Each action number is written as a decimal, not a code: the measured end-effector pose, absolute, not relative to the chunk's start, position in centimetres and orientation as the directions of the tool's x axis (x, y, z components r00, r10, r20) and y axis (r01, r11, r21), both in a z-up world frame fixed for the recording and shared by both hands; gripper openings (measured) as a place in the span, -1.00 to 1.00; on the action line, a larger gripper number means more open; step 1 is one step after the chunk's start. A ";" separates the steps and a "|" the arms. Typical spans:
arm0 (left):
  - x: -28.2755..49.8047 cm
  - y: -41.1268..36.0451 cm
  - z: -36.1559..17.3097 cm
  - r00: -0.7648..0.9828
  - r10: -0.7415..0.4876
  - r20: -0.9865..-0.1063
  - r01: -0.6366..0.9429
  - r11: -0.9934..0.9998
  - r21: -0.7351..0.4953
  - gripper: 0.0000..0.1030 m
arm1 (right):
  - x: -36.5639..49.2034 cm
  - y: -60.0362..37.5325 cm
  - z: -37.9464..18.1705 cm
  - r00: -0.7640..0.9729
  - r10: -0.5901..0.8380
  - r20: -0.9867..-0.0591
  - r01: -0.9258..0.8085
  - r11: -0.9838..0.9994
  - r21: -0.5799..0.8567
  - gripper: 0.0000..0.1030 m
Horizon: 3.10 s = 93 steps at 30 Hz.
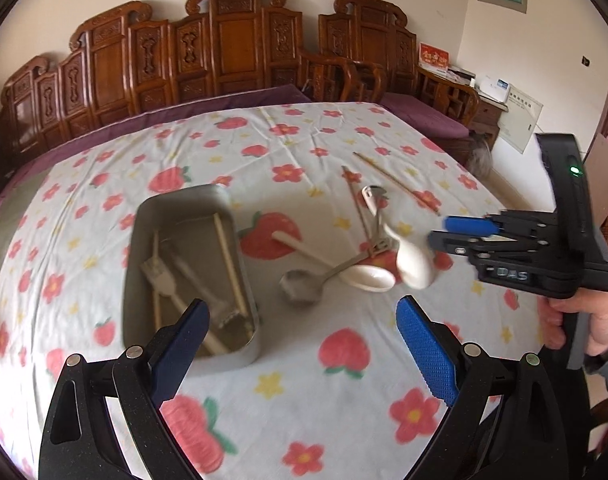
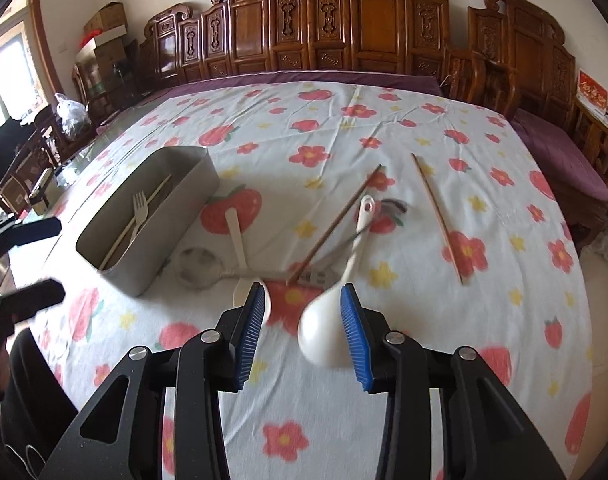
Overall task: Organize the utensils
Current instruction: 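Grasp a wooden chopstick lying on the cloth with the right tool, then grasp the smiley-face metal spoon with the left tool while the right tool holds the chopstick, then lift the smiley spoon toward the tray with the left tool while the right tool carries the chopstick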
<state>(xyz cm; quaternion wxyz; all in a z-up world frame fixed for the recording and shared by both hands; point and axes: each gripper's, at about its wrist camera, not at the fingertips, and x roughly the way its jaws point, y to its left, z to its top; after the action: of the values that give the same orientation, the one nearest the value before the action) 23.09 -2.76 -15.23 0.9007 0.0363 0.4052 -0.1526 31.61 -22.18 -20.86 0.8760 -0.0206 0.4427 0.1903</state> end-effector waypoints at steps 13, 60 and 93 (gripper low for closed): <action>27.9 -3.3 -15.9 0.567 -0.255 -0.783 0.314 0.946 -0.080 0.76 | 42.0 -19.1 -26.4 0.383 0.242 -0.892 -0.319 0.940 0.118 -0.49; 34.9 -11.8 -24.9 0.217 -0.019 -0.976 0.638 0.759 0.127 -0.24 | 31.1 -31.0 -19.2 0.518 0.291 -0.805 -0.204 0.955 0.214 -0.89; 35.2 -12.8 -24.8 0.215 -0.031 -0.976 0.687 0.715 0.129 -0.55 | 28.8 -27.9 -20.1 0.479 0.311 -0.821 -0.234 0.947 0.221 -0.89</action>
<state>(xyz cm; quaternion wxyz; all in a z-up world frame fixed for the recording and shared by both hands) 35.21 -12.81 -24.82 0.7256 0.2849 0.5756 -0.2472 28.76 -27.95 -20.11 0.8590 0.0393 0.4852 0.1586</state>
